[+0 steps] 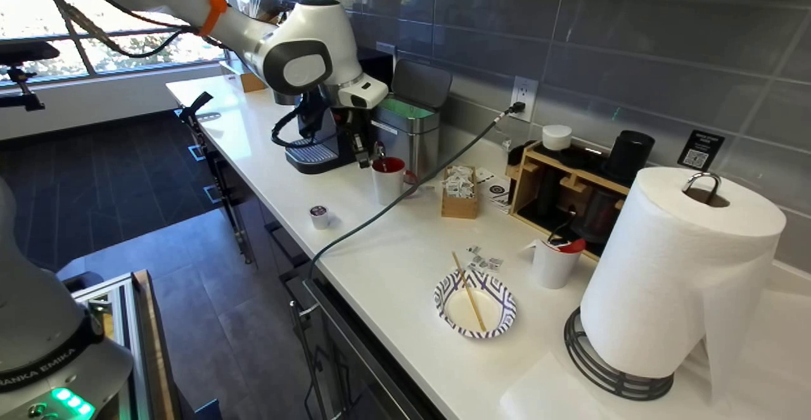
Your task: Put the white sachet from the counter in the wooden box.
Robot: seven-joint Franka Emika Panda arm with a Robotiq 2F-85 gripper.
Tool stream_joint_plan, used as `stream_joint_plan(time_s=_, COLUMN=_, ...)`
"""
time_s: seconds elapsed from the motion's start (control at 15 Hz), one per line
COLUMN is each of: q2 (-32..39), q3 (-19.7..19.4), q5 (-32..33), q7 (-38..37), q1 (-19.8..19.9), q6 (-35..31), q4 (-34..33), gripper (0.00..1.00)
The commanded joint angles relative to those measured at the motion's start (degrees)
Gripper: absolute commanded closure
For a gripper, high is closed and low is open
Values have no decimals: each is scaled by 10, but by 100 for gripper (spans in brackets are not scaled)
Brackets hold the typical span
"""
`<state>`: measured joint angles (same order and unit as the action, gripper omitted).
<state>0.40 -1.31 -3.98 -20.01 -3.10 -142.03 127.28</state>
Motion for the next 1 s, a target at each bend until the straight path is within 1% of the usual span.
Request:
stream_joint_plan(time_s=0.0, q2=-3, q3=14, q5=-18, q7=-5, q1=5, q6=-41, q4=-16, gripper=100)
stream_joint_plan(time_s=0.13, q2=6, q3=15, q5=-37, q7=23, q1=7, q6=-21, q4=-43, gripper=100)
stream_joint_plan(time_s=0.2, q2=-5, q3=15, q5=-14, q7=3, q1=7, q6=-27, q4=-25, gripper=98)
stream_joint_plan(time_s=0.47, q2=0, q3=15, q5=-21, q7=10, q1=7, q6=-28, q4=-38, gripper=98)
stream_joint_plan(time_s=0.53, q2=1, q3=15, q5=-21, q7=10, q1=7, q6=-28, q4=-38, gripper=100)
stream_joint_plan(time_s=0.6, q2=18, q3=18, q5=-38, q7=16, q1=5, q6=-34, q4=-58, gripper=100)
stream_joint_plan(time_s=0.67, q2=36, q3=20, q5=-21, q7=-12, q1=3, q6=-55, q4=-78, gripper=100)
stream_joint_plan(time_s=0.87, q2=72, q3=24, q5=-10, q7=-29, q1=-3, q6=-92, q4=-127, gripper=100)
stream_joint_plan(time_s=0.93, q2=86, q3=22, q5=8, q7=-44, q1=-6, q6=-100, q4=-146, gripper=100)
